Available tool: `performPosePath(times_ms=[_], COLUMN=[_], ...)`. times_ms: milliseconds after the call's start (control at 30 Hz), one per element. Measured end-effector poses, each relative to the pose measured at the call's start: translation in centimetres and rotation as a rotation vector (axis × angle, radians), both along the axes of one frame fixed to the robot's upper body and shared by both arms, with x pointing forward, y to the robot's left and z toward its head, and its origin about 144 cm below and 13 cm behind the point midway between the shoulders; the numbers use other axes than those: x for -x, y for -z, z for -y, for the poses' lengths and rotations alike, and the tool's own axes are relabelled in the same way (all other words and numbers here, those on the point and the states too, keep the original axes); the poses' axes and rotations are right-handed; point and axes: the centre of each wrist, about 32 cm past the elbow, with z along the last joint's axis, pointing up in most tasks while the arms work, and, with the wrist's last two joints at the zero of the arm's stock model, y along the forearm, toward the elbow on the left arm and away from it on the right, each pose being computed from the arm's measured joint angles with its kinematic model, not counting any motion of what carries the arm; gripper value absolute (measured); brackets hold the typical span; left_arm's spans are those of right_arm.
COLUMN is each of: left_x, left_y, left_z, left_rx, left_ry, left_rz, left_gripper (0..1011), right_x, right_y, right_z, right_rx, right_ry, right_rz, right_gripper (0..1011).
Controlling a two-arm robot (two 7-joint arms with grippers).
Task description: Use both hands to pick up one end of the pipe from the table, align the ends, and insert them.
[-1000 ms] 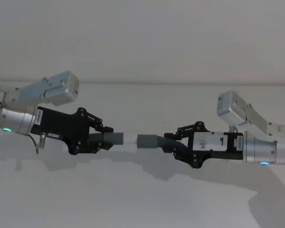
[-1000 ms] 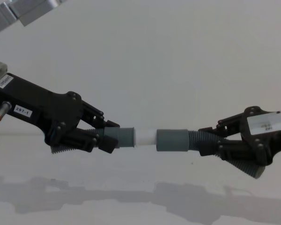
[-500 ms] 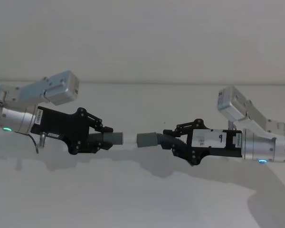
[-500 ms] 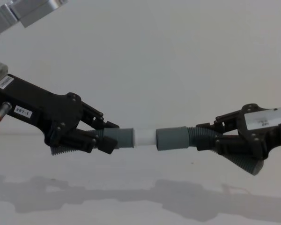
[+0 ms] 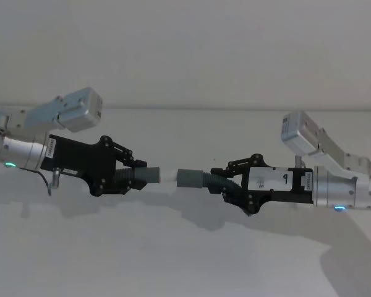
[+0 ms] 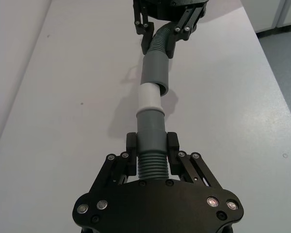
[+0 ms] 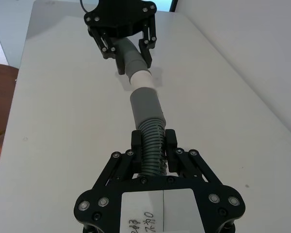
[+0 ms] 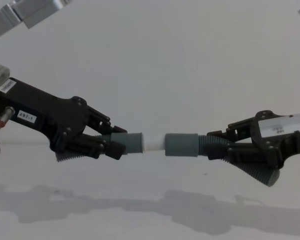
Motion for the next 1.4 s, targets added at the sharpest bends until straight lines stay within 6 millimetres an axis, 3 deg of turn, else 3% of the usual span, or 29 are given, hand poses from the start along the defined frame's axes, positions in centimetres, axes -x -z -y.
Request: performPosePath(times_ms=[1400], left_x=[-0.2], left_y=[0.1], left_z=[-0.8], left_rx=[0.027], left_ry=[-0.056], left_rz=[0.013], left_gripper=[353], right_x=[-1.3], right_y=[0.0], right_z=[-0.7], right_rx=[-0.042], right_ry=[0.006], right_rz=[-0.036], right_gripper=[274])
